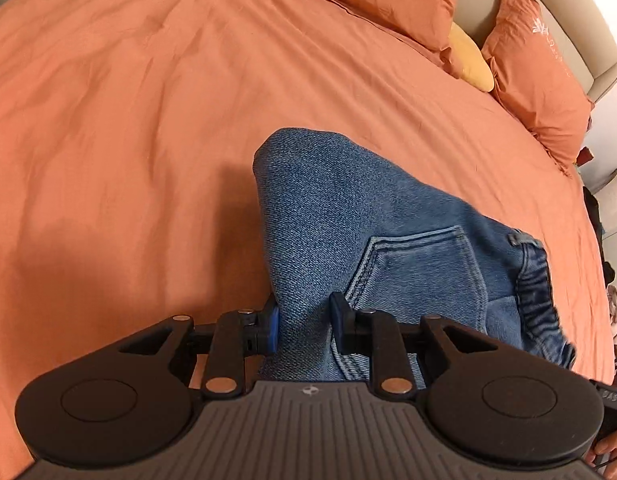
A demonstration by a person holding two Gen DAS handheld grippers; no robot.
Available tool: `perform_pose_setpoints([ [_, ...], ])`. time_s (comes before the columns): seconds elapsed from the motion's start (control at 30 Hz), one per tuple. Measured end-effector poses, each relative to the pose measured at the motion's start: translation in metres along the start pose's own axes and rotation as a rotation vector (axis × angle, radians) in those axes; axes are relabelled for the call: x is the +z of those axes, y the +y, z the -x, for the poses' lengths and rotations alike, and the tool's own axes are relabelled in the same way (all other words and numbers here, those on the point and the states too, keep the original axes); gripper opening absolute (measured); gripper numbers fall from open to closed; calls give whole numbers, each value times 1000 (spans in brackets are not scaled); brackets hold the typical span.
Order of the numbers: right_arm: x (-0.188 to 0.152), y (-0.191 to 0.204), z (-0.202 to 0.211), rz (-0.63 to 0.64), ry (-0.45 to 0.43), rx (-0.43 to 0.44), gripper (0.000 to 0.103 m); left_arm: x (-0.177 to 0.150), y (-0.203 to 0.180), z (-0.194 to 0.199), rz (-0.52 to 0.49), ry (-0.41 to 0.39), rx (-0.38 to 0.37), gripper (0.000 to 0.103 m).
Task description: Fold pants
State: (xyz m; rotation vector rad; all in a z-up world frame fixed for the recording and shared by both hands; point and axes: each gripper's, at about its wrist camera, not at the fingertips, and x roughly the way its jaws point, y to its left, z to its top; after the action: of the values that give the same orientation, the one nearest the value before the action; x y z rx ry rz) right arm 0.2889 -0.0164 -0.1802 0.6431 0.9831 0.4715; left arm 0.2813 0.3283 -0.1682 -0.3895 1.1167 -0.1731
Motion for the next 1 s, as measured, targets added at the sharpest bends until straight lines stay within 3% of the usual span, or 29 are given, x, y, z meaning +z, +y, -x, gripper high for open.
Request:
perform_pose_setpoints([
  [0.13, -8, -26, -14, -122, 19, -28, 49, 4, -11, -12, -58, 11, 46, 35],
  [0.27, -13, -34, -26, -145, 24, -70, 53, 3, -20, -29, -88, 11, 109, 43],
  [0.4, -11, -36, -29, -154, 39, -86, 54, -1, -7, -29, -12, -3, 142, 78],
  [0.43, -10, -37, -28, -158, 46, -93, 54, -2, -4, -27, 10, -8, 146, 82],
  [0.6, 0, -22, -23, -86, 77, -178, 75, -11, -5, -2, 136, -62, 183, 82],
  [0.7, 8, -6, -16, 1, 84, -238, 78, -21, -19, 26, 150, -144, 223, 82],
  [0.8, 16, 16, -2, 112, 76, -301, 79, -29, -45, 62, 72, -234, 288, 82],
  [0.93, 23, 51, 40, 271, -9, -327, 83, -46, -96, 119, -127, -337, 405, 82],
  [1.0, 24, 72, 67, 345, -66, -323, 84, -59, -127, 143, -249, -380, 505, 82],
])
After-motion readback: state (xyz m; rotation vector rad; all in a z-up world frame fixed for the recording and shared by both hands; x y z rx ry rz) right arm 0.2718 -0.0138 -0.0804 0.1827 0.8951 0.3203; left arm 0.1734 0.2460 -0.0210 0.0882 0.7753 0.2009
